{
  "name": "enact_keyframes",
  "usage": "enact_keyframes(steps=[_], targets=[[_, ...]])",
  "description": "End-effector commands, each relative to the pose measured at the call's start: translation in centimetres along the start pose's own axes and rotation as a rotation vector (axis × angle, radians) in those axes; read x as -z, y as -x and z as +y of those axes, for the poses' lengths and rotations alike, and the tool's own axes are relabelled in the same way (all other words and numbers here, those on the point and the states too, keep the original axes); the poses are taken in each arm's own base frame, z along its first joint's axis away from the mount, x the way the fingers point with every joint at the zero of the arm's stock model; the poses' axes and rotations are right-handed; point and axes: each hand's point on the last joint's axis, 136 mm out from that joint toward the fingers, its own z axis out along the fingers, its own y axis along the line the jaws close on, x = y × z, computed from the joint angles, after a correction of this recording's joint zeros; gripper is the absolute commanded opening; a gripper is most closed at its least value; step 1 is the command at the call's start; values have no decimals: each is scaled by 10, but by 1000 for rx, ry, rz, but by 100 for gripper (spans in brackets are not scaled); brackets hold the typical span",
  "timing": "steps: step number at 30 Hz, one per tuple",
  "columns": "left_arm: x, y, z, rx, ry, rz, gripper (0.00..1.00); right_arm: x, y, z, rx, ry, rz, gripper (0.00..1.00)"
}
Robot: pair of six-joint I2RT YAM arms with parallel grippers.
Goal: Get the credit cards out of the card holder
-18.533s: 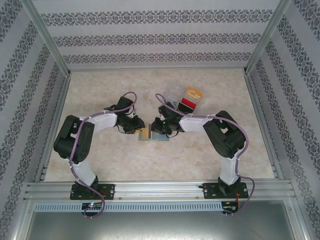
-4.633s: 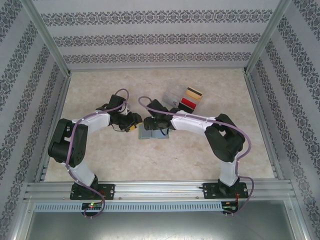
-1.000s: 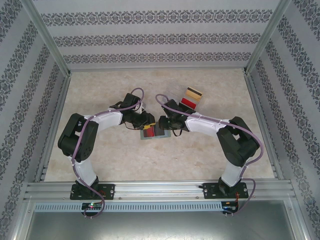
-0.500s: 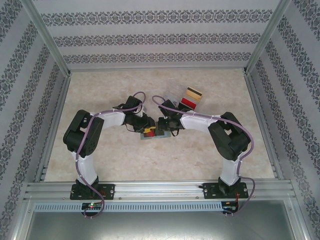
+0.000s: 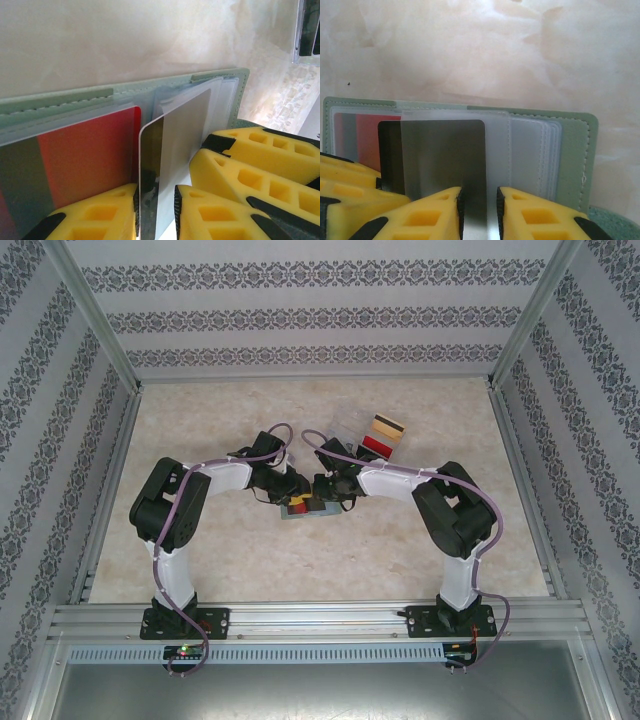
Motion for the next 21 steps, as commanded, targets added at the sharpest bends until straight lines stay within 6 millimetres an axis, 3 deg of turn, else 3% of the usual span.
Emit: enact_keyframes(steps=[1,13,21], targets=[[4,-1,-6,-23,-11,14,26,-10,-14,-10,8,-45,58,27],[16,-2,-20,-78,-92,-6,18,-15,-18,-20,-3,-92,70,23],[20,-2,-12,-71,-72,-10,8,-15,-19,-24,-7,-107,70,22]])
